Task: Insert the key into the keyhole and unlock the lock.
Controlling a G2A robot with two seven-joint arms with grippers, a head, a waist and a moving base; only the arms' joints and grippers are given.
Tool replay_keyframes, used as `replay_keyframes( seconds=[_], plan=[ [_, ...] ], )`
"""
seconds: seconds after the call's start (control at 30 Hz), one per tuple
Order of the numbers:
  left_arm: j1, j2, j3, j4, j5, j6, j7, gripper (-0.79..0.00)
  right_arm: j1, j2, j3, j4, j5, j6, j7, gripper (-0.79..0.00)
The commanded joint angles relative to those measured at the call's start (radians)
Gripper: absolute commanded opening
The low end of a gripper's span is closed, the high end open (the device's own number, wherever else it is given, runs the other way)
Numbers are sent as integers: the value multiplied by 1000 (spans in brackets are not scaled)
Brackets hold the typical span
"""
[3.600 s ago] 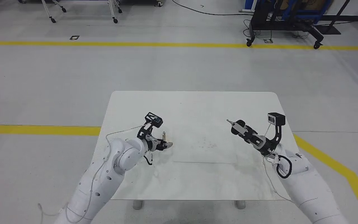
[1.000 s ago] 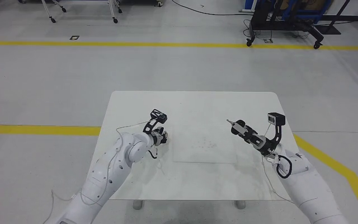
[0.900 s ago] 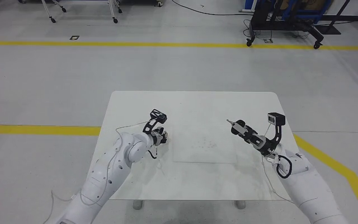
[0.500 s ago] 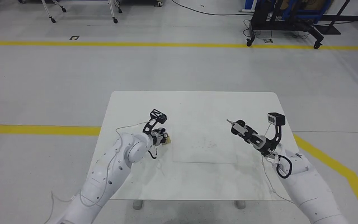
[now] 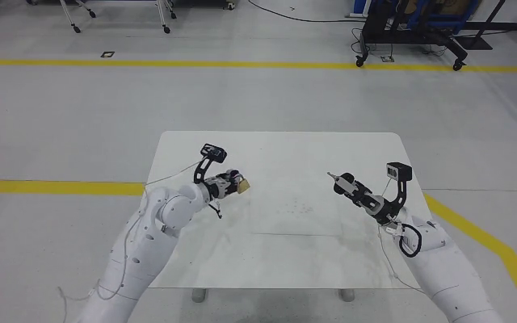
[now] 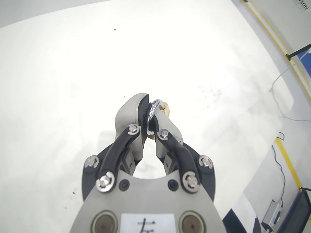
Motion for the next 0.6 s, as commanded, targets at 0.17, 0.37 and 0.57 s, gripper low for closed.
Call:
replay_keyframes(
  seconds=[0.17, 0.37, 0.57],
  plan=[
    [21, 6, -31, -35, -17, -9, 9, -785, 0, 0, 0, 0, 0, 0, 0, -785],
    [48, -1, -63, -26, -255, 1, 18, -785, 17, -13, -49, -26, 8, 59, -22, -785],
    [-38, -26, -119, 213, -907, 165, -151, -785, 119, -54, -175, 21, 38, 78, -63, -785]
  ],
)
